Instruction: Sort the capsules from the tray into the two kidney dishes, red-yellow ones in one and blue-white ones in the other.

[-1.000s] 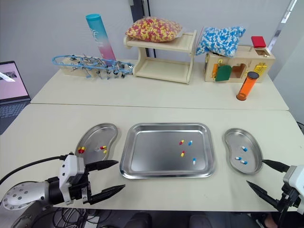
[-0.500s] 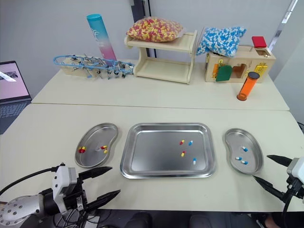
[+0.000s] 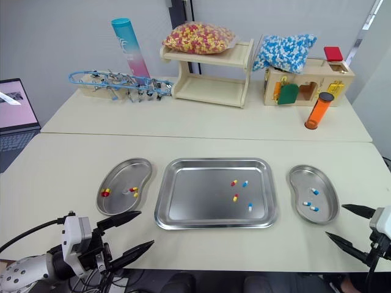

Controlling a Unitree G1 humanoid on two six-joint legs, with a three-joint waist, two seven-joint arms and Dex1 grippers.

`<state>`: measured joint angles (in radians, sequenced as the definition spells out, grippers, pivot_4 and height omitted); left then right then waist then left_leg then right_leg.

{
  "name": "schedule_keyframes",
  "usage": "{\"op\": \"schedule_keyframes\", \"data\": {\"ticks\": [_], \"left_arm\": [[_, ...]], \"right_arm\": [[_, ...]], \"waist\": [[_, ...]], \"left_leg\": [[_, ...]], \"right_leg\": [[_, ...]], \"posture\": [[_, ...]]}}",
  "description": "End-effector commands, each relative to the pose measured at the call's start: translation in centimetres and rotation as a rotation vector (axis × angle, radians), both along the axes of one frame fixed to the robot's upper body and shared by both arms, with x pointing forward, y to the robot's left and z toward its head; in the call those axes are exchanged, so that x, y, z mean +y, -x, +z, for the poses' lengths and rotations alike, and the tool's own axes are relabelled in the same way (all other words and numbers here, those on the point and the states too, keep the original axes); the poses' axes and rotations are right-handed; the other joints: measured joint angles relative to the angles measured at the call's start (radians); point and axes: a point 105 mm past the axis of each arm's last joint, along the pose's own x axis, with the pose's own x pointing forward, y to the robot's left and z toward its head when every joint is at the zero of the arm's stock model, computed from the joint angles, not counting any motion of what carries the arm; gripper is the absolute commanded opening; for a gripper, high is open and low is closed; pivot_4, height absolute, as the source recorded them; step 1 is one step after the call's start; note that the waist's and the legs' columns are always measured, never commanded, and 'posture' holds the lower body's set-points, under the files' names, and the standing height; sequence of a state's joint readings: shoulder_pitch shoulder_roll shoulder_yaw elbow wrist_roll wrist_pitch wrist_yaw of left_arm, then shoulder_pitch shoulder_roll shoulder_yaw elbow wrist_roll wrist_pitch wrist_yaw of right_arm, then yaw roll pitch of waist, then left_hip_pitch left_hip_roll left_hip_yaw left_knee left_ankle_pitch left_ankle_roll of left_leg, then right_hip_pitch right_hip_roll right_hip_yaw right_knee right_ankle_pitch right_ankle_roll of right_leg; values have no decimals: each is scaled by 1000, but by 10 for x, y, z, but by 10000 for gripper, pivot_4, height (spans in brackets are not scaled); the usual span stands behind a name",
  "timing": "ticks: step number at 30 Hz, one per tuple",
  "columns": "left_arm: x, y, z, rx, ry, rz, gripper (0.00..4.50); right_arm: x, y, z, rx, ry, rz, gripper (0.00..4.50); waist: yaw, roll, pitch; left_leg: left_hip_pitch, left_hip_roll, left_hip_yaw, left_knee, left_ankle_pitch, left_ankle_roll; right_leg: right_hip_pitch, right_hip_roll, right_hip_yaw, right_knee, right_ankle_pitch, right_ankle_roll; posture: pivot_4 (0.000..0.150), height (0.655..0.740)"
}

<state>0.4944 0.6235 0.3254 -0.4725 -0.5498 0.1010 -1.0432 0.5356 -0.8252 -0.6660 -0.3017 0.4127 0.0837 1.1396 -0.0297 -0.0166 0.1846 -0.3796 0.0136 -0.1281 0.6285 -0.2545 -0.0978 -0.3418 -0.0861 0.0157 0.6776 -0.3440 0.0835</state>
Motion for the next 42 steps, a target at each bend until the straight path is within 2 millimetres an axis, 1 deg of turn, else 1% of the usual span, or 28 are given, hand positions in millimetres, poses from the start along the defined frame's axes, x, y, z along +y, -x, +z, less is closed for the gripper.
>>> {"op": "schedule_keyframes", "data": {"ticks": [1,4,10,15,20,24,27,28,29,33,36,39,42], "left_arm": [[-1,0,9,-39,-1,-12,44669],[-2,0,10,-41,0,-15,44669],[-4,0,13,-39,7,-18,44669],[-4,1,14,-4,6,-14,44669],[-6,-2,19,22,16,-11,44669],[-18,-10,21,16,-27,-16,44669],[-37,-14,21,26,-30,-14,44669],[-41,-15,20,32,-35,-12,44669],[-49,-16,20,42,-22,-8,44669],[-70,-21,21,54,20,-8,44669],[-81,-25,20,60,46,-19,44669],[-88,-34,18,58,65,-17,38769],[-95,-42,16,60,66,-10,28894]], "right_arm": [[5,-1,9,-27,12,25,45000],[9,-2,10,-23,13,41,45000],[29,-8,17,-34,-21,111,45000],[41,-9,19,-39,-32,161,45000],[52,-13,20,-55,-58,191,45000],[67,-9,19,-46,-89,232,45000],[76,-6,16,-47,-109,235,45000],[78,-6,15,-47,-113,234,45000],[80,-4,14,-42,-120,235,45000],[86,-1,12,-31,-133,236,45000],[87,0,12,-24,-139,238,45000],[87,1,10,-17,-145,240,45000],[85,1,6,-14,-151,237,45000]], "waist": [[0,0,0],[1,0,0],[0,0,0],[1,0,0],[1,0,0],[1,0,0],[1,0,0],[1,0,0],[1,0,0],[2,0,0],[1,0,0],[2,0,0],[2,0,0]], "left_leg": [[0,0,0,0,0,0],[0,0,0,0,0,0],[0,0,0,0,0,0],[0,0,0,0,0,0],[0,0,-1,0,0,0],[0,0,-1,0,0,0],[0,0,-1,0,0,0],[0,0,-1,0,0,0],[0,0,-1,0,0,0],[0,0,-2,0,0,0],[0,0,-1,0,0,0],[0,0,-1,0,0,0],[0,0,-1,1,0,0]], "right_leg": [[0,0,0,0,0,0],[0,0,0,0,0,0],[0,0,0,0,0,0],[0,0,0,0,0,0],[0,0,-1,0,0,0],[0,0,-1,0,0,0],[0,0,-1,0,0,0],[1,0,-1,0,0,0],[1,0,-1,0,0,0],[1,0,-1,0,0,0],[1,0,-1,0,0,0],[1,0,-1,0,0,0],[1,0,-1,0,0,0]], "posture": [[1500,7400],[1500,7400],[1500,7400],[1500,7400],[1500,7400],[1500,7400],[1500,7400],[1500,7400],[1500,7400],[1500,7400],[1500,7400],[1500,7400],[1500,7400]]}}
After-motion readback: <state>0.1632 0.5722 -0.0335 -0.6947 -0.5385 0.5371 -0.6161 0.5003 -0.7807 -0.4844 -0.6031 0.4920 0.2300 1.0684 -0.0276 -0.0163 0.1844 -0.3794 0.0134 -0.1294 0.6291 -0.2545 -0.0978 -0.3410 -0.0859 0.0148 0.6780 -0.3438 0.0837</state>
